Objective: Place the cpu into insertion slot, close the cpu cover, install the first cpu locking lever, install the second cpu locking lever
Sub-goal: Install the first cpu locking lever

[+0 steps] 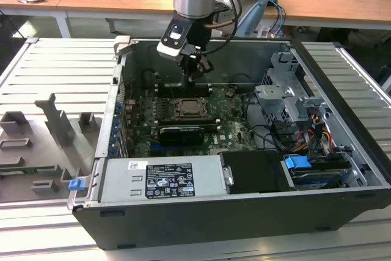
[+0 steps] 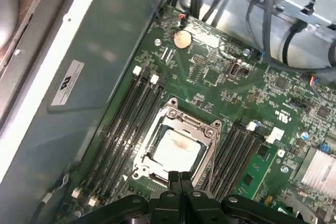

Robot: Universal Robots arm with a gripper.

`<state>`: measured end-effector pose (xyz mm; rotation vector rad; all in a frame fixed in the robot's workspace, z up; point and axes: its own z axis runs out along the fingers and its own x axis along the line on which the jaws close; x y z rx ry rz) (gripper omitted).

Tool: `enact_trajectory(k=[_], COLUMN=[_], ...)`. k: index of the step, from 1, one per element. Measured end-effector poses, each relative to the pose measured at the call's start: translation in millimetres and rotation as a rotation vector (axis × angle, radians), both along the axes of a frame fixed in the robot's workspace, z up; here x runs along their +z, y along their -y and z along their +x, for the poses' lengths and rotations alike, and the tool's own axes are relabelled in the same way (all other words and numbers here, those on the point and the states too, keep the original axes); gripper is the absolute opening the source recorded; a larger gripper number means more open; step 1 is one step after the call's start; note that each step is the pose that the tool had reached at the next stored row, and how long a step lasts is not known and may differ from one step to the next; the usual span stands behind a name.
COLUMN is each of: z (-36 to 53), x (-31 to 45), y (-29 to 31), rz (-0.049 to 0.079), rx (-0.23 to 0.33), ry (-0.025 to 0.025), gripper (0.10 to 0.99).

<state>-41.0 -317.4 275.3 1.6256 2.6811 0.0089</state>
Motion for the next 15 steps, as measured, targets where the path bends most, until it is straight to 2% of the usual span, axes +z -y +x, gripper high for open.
enact_trajectory(k=[1, 6, 8, 15], z=[0.0, 0.0, 0.0, 0.0], x=[0.0, 0.0, 0.0, 0.0], y=[0.0, 0.0, 0.0, 0.0], rz=[0.000, 0.000, 0.000, 0.000], rx=[0.037, 0.094, 0.132, 0.204], ry=[0.0000, 0.0000, 0.0000, 0.0000], gripper=[0.106, 0.106, 0.106, 0.106])
